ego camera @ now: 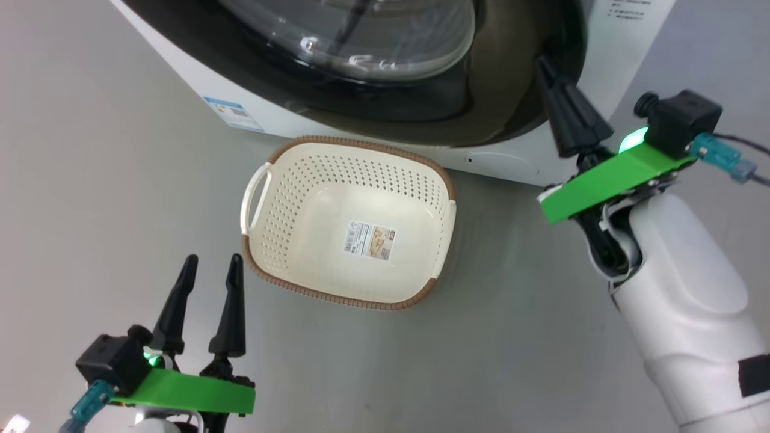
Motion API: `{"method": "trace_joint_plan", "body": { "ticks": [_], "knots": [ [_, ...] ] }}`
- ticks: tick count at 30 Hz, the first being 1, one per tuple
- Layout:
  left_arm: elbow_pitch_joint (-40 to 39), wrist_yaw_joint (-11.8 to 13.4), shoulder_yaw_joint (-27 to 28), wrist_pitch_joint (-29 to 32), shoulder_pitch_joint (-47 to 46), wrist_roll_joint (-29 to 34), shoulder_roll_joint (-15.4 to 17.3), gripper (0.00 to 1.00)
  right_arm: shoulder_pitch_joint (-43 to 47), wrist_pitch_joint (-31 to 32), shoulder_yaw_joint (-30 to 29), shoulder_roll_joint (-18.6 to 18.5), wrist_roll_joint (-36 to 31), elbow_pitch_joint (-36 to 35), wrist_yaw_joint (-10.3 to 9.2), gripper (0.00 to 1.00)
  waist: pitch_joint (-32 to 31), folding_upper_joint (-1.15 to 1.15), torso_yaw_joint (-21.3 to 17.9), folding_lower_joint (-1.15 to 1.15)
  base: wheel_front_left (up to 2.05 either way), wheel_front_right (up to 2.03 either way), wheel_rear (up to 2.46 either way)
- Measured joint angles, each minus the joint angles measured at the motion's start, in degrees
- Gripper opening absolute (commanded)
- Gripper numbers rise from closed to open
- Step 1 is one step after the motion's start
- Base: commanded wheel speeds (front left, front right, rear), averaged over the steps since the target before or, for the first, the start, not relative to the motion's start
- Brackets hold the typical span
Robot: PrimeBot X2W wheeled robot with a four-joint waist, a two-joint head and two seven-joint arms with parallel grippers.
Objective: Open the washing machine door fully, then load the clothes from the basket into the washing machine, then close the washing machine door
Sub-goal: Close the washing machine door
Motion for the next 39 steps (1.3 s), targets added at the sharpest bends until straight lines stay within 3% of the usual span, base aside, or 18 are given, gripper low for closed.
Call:
{"method": "trace_joint_plan", "body": {
  "ticks": [15,24,26,27,28,29,30,39],
  "knots": [
    [-0.3,0.0,-0.6,-0.2,-2.0,-0.4,-0.4,1.00,-4.9,0.0,-4.3,1.2,-1.9,2.9,0.47,0.00,2.4,0.00,1.7,0.00,0.00,0.00,0.00],
    [0.4,0.0,-0.4,-0.2,-1.9,-0.4,-0.3,1.00,-3.6,0.0,-1.9,0.5,-2.1,2.8,0.36,0.01,0.7,0.00,1.0,0.00,0.00,0.00,0.00],
    [0.6,0.0,-0.2,-0.2,-1.9,-0.4,-0.2,1.00,-1.7,0.0,-1.0,0.3,-2.0,2.8,0.20,0.15,0.0,0.00,0.7,0.00,0.00,0.00,0.00],
    [0.7,0.0,-0.2,-0.2,-1.8,-0.4,-0.1,1.00,-0.6,0.0,-0.8,0.3,-1.9,2.8,0.20,0.35,-0.3,0.00,0.5,0.00,0.00,0.00,0.00],
    [0.8,0.0,-0.1,-0.2,-1.8,-0.4,0.0,1.00,0.5,0.0,-0.6,0.2,-1.7,2.8,0.20,0.43,-0.7,0.00,0.3,0.00,0.00,0.00,0.00],
    [0.9,0.0,0.0,-0.2,-1.7,-0.4,0.1,1.00,1.5,0.0,-0.2,0.1,-1.7,2.8,0.19,0.93,-1.1,0.00,0.1,0.00,0.00,0.00,0.00],
    [1.1,0.0,0.1,-0.2,-1.7,-0.4,0.1,1.00,2.5,0.0,0.3,0.0,-1.7,2.7,0.19,1.00,-1.5,0.00,-0.2,0.00,0.00,0.00,0.00],
    [2.3,0.0,0.9,-0.2,0.5,-0.4,2.1,1.00,9.6,0.0,0.9,-0.6,-1.7,1.3,0.19,1.00,-4.6,0.00,-3.5,0.00,0.00,0.00,0.00]
  ]
}}
